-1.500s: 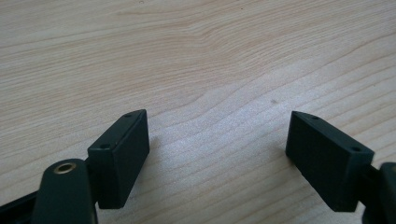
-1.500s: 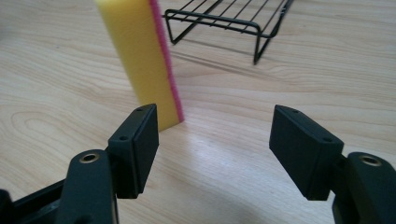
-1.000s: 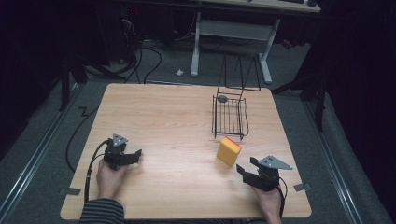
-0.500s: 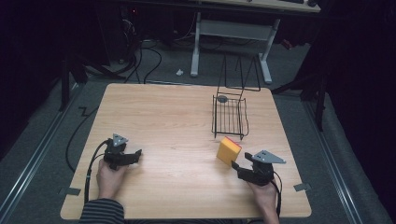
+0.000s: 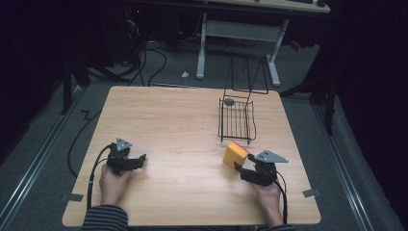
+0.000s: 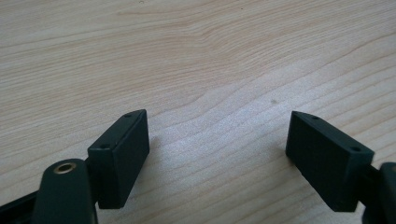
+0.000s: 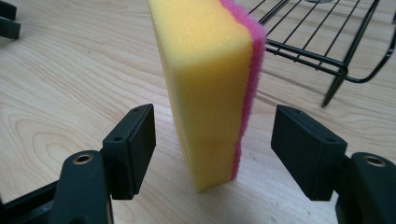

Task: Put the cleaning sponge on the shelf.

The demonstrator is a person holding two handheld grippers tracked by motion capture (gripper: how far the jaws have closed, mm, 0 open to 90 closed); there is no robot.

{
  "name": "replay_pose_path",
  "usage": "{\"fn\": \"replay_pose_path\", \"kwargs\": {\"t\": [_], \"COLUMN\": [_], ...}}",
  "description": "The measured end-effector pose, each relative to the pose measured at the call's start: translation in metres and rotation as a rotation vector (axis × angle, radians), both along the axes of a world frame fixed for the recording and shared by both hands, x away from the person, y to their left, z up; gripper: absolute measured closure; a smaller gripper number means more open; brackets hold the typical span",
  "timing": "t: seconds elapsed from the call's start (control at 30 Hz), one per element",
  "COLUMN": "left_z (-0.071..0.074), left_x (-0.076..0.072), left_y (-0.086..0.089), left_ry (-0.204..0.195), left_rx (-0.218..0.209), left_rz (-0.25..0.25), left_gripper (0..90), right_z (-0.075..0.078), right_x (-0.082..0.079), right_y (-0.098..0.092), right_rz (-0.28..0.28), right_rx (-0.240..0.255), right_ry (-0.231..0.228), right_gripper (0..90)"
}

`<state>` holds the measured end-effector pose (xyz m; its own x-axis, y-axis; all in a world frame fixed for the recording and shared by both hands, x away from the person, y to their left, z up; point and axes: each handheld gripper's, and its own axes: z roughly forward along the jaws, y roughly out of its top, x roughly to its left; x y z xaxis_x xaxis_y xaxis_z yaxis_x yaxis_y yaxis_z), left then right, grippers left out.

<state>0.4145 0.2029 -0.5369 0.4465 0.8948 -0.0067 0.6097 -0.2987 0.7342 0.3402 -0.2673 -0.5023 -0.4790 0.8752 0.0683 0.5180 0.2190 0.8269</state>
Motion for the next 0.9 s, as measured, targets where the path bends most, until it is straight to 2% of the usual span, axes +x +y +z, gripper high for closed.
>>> {"fn": "replay_pose_path", "kwargs": {"t": [0.3,0.43,0.67,0.9], "left_z": [0.0,0.0,0.0,0.0], "left_x": [0.0,0.0,0.0,0.0], "left_y": [0.0,0.0,0.0,0.0], "left_ry": [0.0,0.0,0.0,0.0], "left_rx": [0.0,0.0,0.0,0.0], "left_rz": [0.0,0.0,0.0,0.0], "left_gripper": [22.0,22.0,22.0,22.0], "right_z": [-0.008,-0.012,-0.019,-0.023], "right_x": [0.009,0.014,0.02,0.022], "right_y": [0.004,0.005,0.009,0.012], "right_rz": [0.012,0.013,0.02,0.024], "right_rx": [0.013,0.023,0.009,-0.011], "right_ry": [0.02,0.042,0.061,0.072], "right_gripper": [32.1,32.3,33.7,41.2]}}
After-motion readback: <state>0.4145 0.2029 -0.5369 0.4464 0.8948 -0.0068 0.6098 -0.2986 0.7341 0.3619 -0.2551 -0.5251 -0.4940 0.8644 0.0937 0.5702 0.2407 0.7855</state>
